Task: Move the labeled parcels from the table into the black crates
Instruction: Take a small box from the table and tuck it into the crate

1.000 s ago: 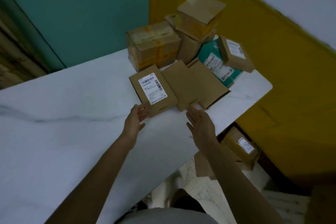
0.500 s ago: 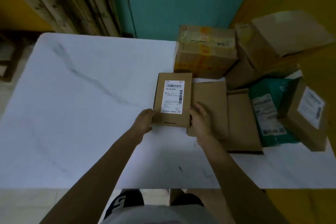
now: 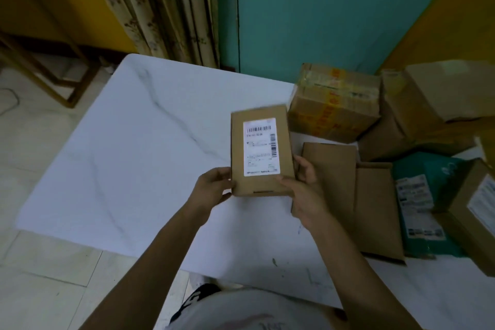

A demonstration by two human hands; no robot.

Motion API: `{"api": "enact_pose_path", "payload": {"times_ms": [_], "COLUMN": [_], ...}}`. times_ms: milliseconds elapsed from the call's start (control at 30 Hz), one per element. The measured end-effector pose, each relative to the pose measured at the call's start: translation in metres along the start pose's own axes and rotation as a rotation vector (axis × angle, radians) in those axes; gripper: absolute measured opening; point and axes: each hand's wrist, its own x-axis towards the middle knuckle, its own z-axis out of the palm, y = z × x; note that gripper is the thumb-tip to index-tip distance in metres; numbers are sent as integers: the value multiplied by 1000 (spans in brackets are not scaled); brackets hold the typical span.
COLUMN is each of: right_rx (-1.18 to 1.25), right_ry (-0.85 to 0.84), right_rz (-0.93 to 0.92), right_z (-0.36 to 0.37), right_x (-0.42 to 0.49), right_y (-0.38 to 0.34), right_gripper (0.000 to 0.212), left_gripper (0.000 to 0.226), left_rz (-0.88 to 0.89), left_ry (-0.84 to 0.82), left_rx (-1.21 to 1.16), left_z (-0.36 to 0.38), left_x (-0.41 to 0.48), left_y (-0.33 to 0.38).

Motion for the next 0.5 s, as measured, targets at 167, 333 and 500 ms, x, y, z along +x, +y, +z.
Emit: {"api": "enact_pose_path", "payload": {"times_ms": [167,333,500], "right_rx": [-153,-180,-258], "right_ry": [-134,-206,-288], "right_rz": [-136,-196,-235], "right_z": [20,44,56], "right_x": [-11,-20,-26], "right_y": [-1,-11,-30], "right_gripper": [62,56,50], "left_gripper": [34,51,75], "left_rz": [281,572,765], "left_ry": [-17,4,240], "left_rx": [-90,-59,80], "left_z": [-28,-50,-67], "left_x": [-18,-30,-39], "left_y": [28,61,91]}}
